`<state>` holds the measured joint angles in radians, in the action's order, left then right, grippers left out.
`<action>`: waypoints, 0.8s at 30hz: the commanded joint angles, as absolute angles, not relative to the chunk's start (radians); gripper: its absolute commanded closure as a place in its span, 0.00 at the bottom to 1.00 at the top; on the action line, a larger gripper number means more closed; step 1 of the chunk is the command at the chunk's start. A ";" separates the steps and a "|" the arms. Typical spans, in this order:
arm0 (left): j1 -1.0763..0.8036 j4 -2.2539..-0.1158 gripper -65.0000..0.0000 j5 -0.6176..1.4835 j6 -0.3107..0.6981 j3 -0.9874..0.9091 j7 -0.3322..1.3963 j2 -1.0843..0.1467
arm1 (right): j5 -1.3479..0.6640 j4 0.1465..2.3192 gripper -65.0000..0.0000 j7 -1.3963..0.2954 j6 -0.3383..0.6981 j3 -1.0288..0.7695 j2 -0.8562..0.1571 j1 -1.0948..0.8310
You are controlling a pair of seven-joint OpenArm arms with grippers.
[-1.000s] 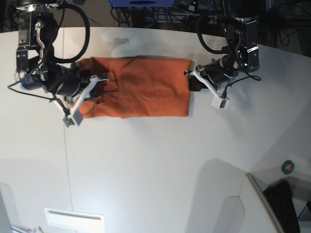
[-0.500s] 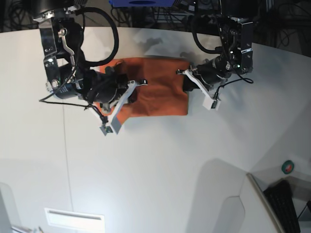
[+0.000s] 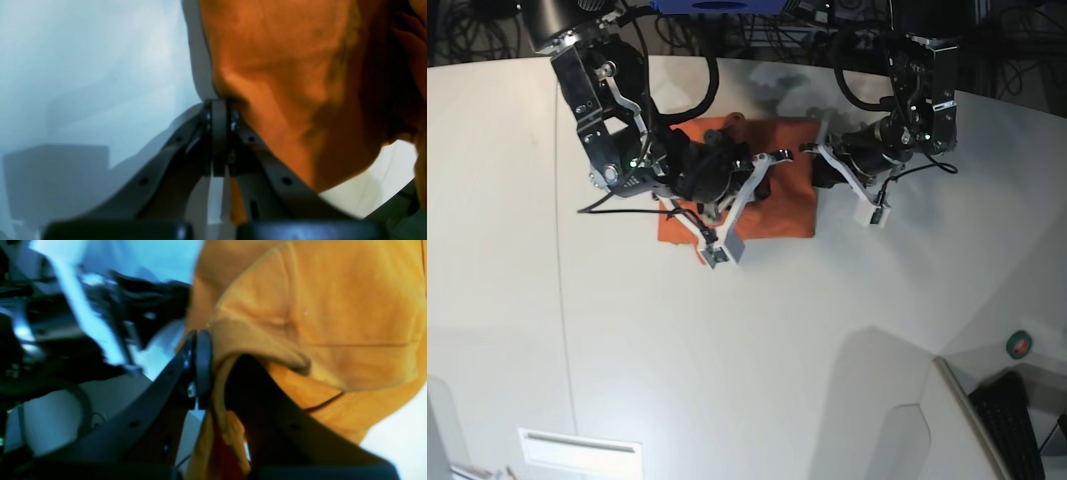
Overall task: Layout the t-shirt on the table in an organized manner, then fold the t-shirt properly
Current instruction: 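Fold both strip ends toward each other with both grippers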
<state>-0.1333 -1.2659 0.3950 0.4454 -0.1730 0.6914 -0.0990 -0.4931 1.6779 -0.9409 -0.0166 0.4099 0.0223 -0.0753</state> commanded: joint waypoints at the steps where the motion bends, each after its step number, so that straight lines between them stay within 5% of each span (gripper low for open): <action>1: -0.133 -1.274 1.00 0.375 0.437 -0.174 0.707 -0.107 | -0.509 1.699 1.00 -0.931 -0.012 0.412 0.030 -0.061; 24: -0.131 -1.274 1.00 0.374 0.437 -0.173 0.707 -0.110 | -0.506 1.598 1.00 -0.886 -0.012 0.495 0.070 -0.025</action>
